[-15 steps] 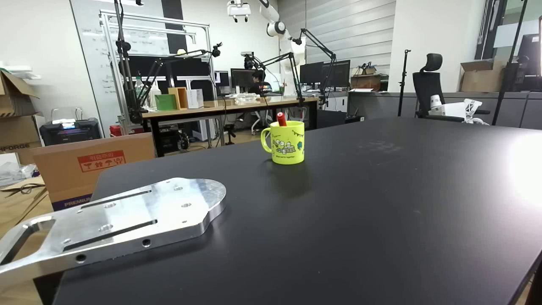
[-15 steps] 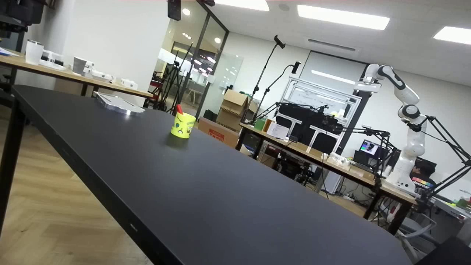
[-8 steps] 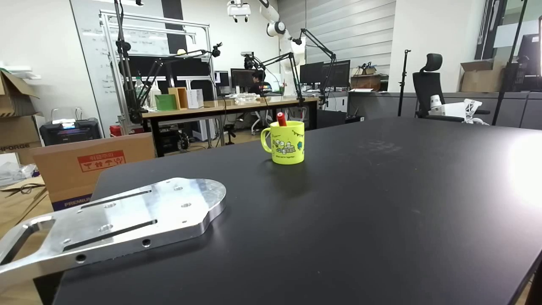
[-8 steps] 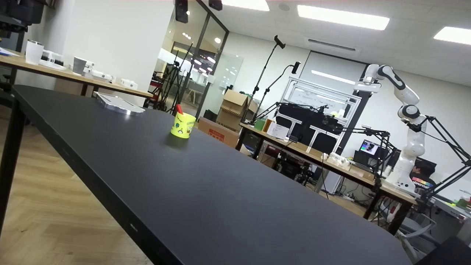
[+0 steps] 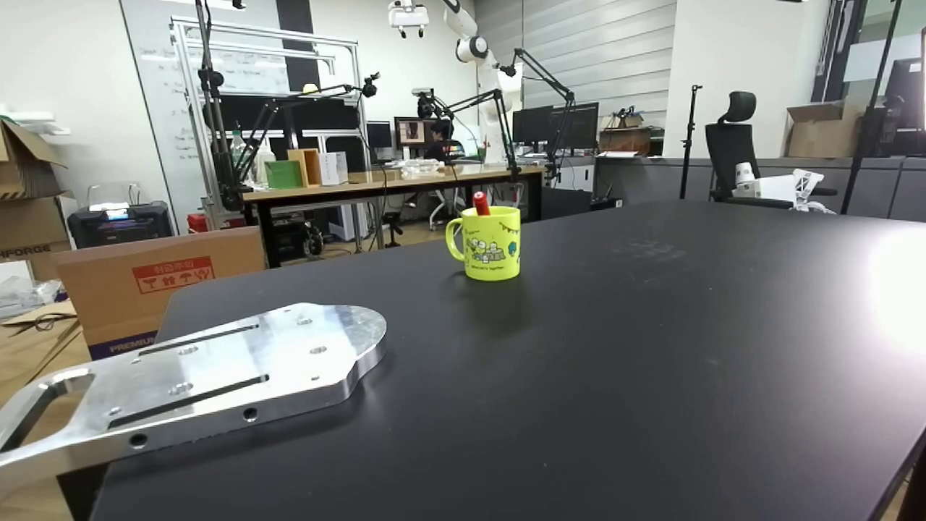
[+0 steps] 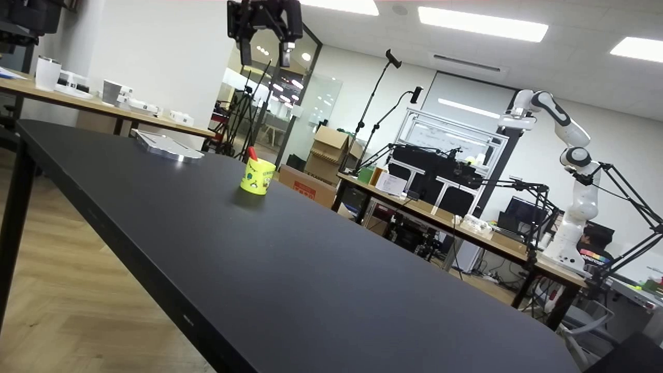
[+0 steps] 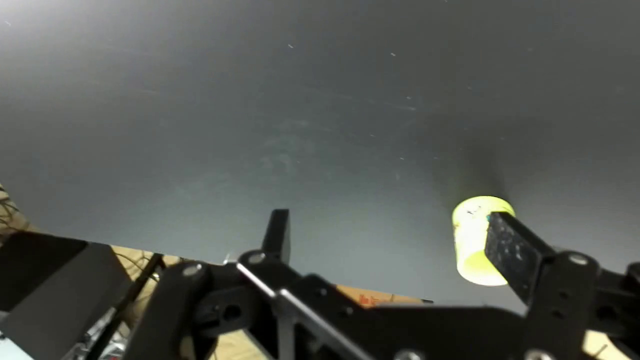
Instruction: Take the marker out of the mug and put it on the table
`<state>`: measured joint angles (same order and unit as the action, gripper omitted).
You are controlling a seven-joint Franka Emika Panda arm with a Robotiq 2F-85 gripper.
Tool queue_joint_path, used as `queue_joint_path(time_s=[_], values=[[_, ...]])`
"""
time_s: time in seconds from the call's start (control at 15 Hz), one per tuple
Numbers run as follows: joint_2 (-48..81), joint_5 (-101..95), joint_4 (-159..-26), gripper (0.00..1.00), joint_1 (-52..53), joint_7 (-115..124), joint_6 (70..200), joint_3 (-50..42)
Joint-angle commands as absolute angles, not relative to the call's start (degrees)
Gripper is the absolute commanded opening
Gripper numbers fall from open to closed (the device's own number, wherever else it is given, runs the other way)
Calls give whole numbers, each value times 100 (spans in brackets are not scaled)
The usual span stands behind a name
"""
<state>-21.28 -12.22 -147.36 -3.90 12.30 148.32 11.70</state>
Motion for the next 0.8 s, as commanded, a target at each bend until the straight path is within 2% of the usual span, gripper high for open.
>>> queue_joint_path(time_s=[0.0, 0.4, 0.47, 0.73], values=[[-1081, -1354, -13740, 100, -17, 1583, 15078, 1605], [373, -1730, -12138, 100, 709, 496, 14344, 1559], [-70, -1448, -12749, 100, 779, 635, 14721, 1483], [100, -1453, -12640, 100, 860, 617, 14726, 1399]])
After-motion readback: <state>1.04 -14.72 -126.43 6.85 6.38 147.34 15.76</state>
